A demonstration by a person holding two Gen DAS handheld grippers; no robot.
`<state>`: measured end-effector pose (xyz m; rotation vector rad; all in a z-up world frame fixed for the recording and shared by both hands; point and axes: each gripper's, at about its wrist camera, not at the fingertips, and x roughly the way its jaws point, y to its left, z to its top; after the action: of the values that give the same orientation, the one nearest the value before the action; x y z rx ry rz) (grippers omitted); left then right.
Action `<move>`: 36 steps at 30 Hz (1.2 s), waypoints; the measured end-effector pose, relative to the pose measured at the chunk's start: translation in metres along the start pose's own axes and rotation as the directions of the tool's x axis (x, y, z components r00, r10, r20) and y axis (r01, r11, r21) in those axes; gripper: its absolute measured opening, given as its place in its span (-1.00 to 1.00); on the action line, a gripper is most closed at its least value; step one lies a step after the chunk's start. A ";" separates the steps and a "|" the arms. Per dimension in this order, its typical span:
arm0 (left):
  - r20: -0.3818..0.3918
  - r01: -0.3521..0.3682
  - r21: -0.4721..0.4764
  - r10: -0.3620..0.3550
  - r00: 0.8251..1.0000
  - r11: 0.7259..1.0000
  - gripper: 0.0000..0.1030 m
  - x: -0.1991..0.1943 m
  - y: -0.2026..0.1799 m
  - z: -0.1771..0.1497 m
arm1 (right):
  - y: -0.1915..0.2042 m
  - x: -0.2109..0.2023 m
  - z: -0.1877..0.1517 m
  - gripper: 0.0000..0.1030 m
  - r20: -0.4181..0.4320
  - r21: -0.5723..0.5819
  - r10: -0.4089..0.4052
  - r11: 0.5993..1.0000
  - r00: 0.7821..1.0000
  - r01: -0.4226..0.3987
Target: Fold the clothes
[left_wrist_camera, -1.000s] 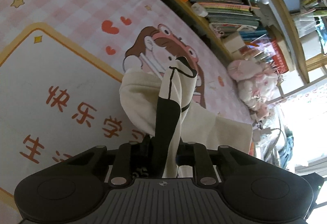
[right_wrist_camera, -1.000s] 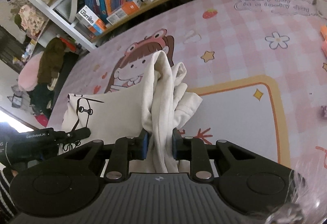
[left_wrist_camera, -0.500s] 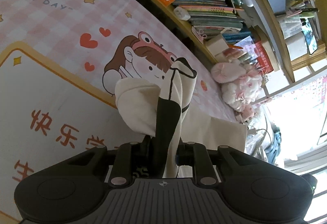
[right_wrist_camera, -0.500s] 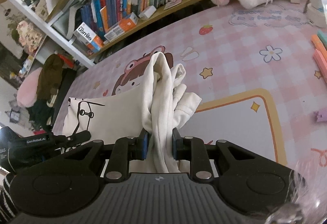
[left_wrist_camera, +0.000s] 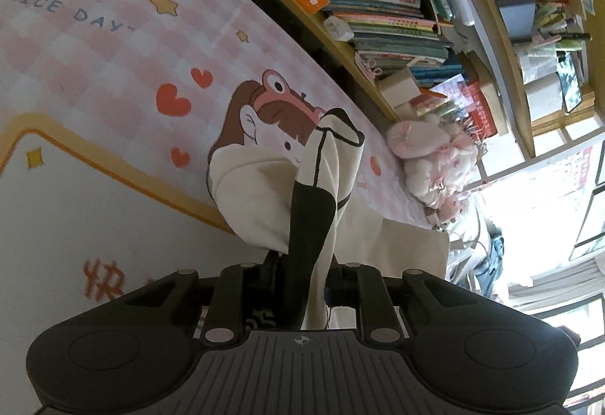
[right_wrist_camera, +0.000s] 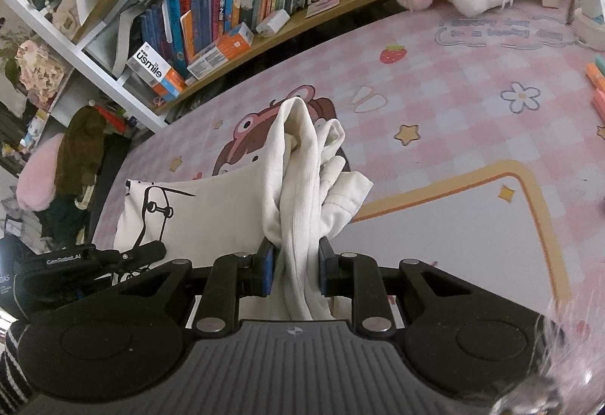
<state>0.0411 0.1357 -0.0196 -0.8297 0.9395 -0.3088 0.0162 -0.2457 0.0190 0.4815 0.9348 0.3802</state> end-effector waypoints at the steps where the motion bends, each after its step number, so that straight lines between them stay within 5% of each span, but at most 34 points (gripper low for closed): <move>1: 0.000 0.003 0.001 -0.003 1.000 1.000 -0.63 -0.001 0.002 0.003 | 0.004 0.003 0.001 -0.60 0.000 0.002 -0.003 1.000 1.000 0.003; 15: 0.011 0.043 0.048 -0.044 0.999 0.998 -0.63 0.016 0.029 0.078 | 0.045 0.052 0.040 -0.60 0.044 -0.011 -0.026 1.000 0.999 0.026; 36: 0.056 0.062 0.134 -0.070 0.996 0.989 -0.65 0.104 0.018 0.206 | 0.044 0.148 0.166 -0.61 0.137 -0.062 -0.049 0.996 0.989 0.058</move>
<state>0.2664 0.1899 -0.0291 -0.7449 0.8271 -0.3970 0.2303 -0.1721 0.0272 0.4158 0.7990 0.3249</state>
